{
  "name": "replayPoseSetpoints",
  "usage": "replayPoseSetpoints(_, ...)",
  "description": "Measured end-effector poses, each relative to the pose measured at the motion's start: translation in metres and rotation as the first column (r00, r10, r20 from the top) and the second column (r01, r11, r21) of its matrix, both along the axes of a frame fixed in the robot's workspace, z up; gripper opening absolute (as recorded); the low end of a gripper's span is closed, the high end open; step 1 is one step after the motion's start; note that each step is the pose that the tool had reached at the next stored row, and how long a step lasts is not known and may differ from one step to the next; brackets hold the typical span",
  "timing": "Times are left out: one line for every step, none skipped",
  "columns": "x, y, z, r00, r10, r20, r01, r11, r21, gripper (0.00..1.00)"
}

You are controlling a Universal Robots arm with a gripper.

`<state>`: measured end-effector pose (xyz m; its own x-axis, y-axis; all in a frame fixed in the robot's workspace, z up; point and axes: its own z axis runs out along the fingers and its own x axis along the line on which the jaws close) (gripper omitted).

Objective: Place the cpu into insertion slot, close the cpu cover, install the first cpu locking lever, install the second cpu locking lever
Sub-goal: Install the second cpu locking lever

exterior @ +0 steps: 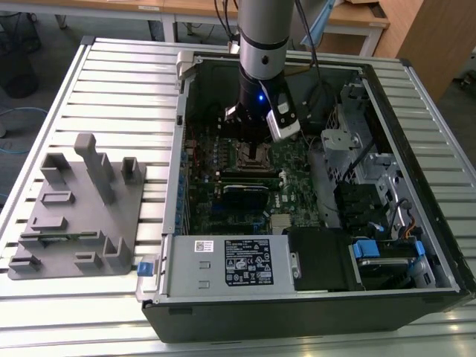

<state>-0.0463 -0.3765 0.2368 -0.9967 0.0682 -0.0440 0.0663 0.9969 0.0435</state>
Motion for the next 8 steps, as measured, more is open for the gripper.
replayPoseSetpoints(-0.0006, 0.0000, -0.0005, 1.0000, 0.000, 0.0000, 0.000, 1.0000, -0.0020, 0.11)
replayPoseSetpoints(-0.0012, 0.0000, -0.0011, 1.0000, 0.000, -0.0001, 0.000, 1.0000, -0.0036, 0.11)
replayPoseSetpoints(-0.0018, 0.0000, -0.0018, 1.0000, 0.000, -0.0001, 0.000, 1.0000, -0.0047, 0.11)
replayPoseSetpoints(-0.0023, 0.0000, -0.0023, 1.0000, 0.000, 0.0000, 0.000, 1.0000, -0.0056, 0.11)
replayPoseSetpoints(-0.0027, 0.0000, -0.0028, 1.0000, 0.000, 0.0000, 0.000, 1.0000, -0.0061, 0.11)
replayPoseSetpoints(-0.0030, 0.0000, -0.0033, 1.0000, 0.000, 0.0000, 0.000, 1.0000, -0.0064, 0.11)
replayPoseSetpoints(-0.0032, 0.0000, -0.0034, 1.0000, 0.000, -0.0001, 0.000, 1.0000, -0.0070, 0.11)
replayPoseSetpoints(-0.0032, -0.0001, -0.0034, 1.0000, 0.000, -0.0002, 0.000, 1.0000, -0.0071, 0.11)
